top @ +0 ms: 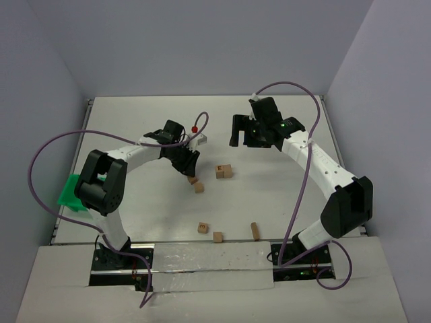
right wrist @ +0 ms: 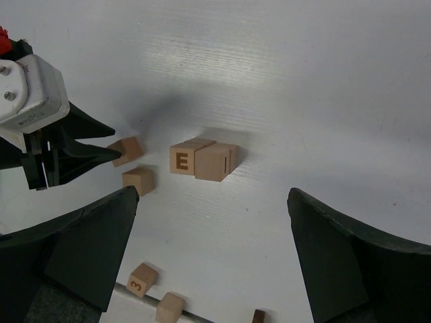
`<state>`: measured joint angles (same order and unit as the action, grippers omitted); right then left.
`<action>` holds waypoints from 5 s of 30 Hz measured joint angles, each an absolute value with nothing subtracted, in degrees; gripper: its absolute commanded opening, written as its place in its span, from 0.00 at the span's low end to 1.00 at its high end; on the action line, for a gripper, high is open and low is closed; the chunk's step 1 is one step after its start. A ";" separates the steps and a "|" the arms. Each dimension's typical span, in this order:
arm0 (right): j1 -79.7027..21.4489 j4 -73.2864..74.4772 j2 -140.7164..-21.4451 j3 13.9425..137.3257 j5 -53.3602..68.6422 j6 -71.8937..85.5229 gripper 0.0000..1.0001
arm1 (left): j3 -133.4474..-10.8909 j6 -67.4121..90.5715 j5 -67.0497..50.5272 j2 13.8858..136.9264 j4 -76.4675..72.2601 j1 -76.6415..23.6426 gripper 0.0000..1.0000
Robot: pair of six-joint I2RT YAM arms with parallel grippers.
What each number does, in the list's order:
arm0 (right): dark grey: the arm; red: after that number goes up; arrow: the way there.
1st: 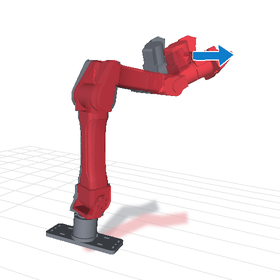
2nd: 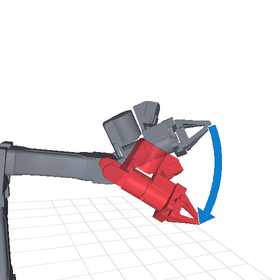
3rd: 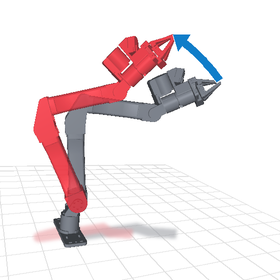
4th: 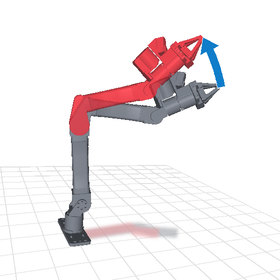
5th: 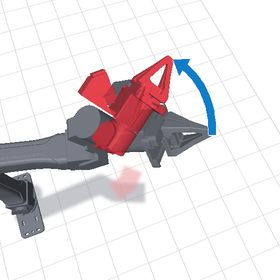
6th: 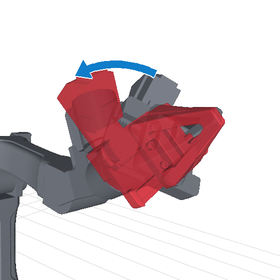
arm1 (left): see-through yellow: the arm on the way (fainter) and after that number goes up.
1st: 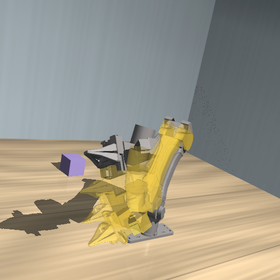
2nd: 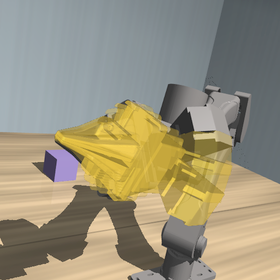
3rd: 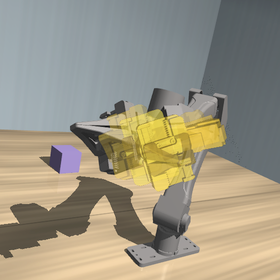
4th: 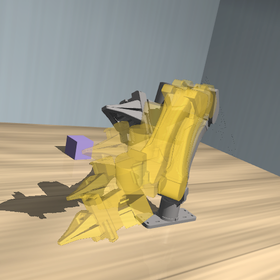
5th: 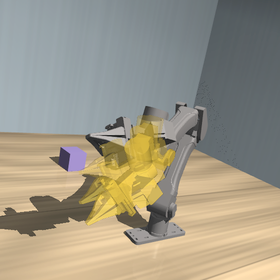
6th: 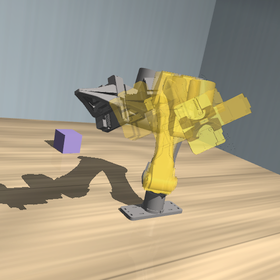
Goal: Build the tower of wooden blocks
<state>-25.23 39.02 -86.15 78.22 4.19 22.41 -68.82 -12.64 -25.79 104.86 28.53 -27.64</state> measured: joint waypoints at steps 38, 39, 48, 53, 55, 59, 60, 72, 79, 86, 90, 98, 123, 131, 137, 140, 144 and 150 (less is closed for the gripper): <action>-25.19 38.96 -86.17 78.22 4.22 22.41 1.00 | -74.27 -18.01 -34.42 109.44 34.92 -27.64 0.23; -25.19 38.96 -86.17 78.22 4.23 22.41 1.00 | -74.24 -17.90 -34.46 109.38 34.91 -27.64 0.23; -25.19 38.96 -86.17 78.22 4.25 22.41 1.00 | -71.20 -15.53 -33.64 104.37 33.22 -27.33 0.33; -25.19 38.96 -86.17 78.19 4.23 22.41 1.00 | -69.09 -14.62 -31.22 99.28 32.70 -25.15 0.26; -25.19 38.94 -86.17 78.19 4.23 22.41 1.00 | -68.14 -14.75 -29.66 97.31 32.70 -24.24 0.22; -25.19 38.94 -86.17 78.19 4.24 22.41 1.00 | -65.62 -15.32 -26.97 94.66 32.89 -23.92 0.20; -25.19 38.94 -86.17 78.19 4.25 22.41 1.00 | -64.80 -15.46 -26.54 94.37 32.96 -23.94 0.20; -25.19 38.92 -86.17 78.19 4.23 22.41 1.00 | -60.40 -14.89 -23.16 95.12 33.39 -27.39 0.24; -25.19 38.92 -86.17 78.19 4.19 22.41 1.00 | -60.40 -13.44 -22.87 97.73 32.13 -29.33 0.27; -25.19 38.92 -86.17 78.19 4.21 22.40 1.00 | -60.40 -12.61 -22.39 99.06 30.92 -29.60 0.30; -25.19 38.92 -86.17 78.19 4.21 22.41 1.00 | -60.45 -12.61 -22.01 99.79 30.39 -29.74 0.30; -25.19 38.92 -86.17 78.19 4.21 22.39 1.00 | -61.37 -12.71 -21.17 101.67 30.09 -30.65 0.30; -25.19 38.54 -86.17 77.34 4.23 21.93 1.00 | -63.90 -14.05 -20.55 103.55 29.54 -31.10 0.33; -25.19 38.54 -86.17 77.34 4.33 21.71 1.00 | -62.68 -14.64 -19.62 101.92 30.08 -31.15 0.51; -25.19 38.56 -86.15 77.34 4.61 21.53 1.00 | -62.04 -17.30 -19.05 93.69 34.30 -30.40 0.99; -25.19 38.54 -86.15 77.32 4.62 21.52 1.00 | -62.16 -18.26 -19.73 87.34 36.37 -29.52 0.99; -25.19 38.54 -86.15 77.30 4.60 21.54 1.00 | -63.68 -16.61 -19.21 82.55 36.95 -29.98 0.99; -25.19 38.54 -86.15 77.30 4.20 21.48 1.00 | -65.71 -13.02 -16.47 84.98 36.26 -32.17 0.99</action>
<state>-25.19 38.54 -86.15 77.30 4.20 21.48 -65.71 -13.02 -16.47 84.98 36.26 -32.17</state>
